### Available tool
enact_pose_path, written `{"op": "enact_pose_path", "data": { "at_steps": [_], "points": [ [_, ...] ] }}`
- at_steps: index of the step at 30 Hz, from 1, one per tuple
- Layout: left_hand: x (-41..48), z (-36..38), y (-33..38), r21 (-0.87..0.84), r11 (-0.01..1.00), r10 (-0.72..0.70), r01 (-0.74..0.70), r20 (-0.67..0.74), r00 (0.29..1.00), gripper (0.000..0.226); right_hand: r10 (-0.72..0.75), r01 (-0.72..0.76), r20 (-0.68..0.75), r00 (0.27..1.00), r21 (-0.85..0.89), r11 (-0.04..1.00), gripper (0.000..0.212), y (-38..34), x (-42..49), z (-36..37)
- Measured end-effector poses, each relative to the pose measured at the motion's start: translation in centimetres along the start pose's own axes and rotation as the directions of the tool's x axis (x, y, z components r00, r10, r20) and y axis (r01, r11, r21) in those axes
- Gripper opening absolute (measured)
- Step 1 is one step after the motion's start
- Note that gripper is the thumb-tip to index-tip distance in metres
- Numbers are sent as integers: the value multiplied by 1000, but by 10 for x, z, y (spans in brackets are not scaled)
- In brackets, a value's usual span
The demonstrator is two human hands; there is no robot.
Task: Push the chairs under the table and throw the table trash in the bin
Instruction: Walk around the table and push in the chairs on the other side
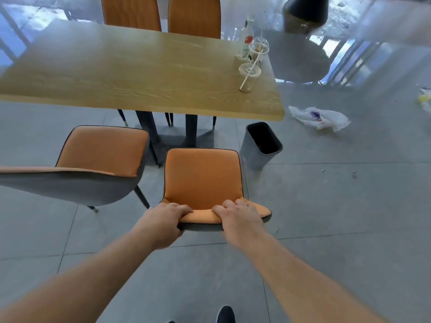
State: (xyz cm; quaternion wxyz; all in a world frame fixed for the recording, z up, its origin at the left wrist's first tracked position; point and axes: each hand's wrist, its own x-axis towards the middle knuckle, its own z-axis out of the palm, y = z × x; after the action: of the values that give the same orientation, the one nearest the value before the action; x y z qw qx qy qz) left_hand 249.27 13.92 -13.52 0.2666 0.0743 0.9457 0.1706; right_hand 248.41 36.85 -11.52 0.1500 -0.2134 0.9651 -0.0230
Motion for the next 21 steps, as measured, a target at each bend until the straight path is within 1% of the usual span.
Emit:
{"op": "enact_pose_path", "data": {
  "at_steps": [11, 15, 21],
  "points": [
    [87, -60, -15, 23, 1000, -12, 11, 19, 1000, 48, -47, 48, -55, 997, 10, 999, 36, 43, 101, -23],
    [105, -71, -18, 13, 1000, -18, 17, 23, 1000, 52, -36, 36, 0, 999, 8, 999, 39, 49, 124, -30],
    [98, -70, -33, 6, 999, 36, -36, 54, 998, 60, 4, -3, 58, 998, -11, 1000, 49, 35, 120, -28]
  ]
}}
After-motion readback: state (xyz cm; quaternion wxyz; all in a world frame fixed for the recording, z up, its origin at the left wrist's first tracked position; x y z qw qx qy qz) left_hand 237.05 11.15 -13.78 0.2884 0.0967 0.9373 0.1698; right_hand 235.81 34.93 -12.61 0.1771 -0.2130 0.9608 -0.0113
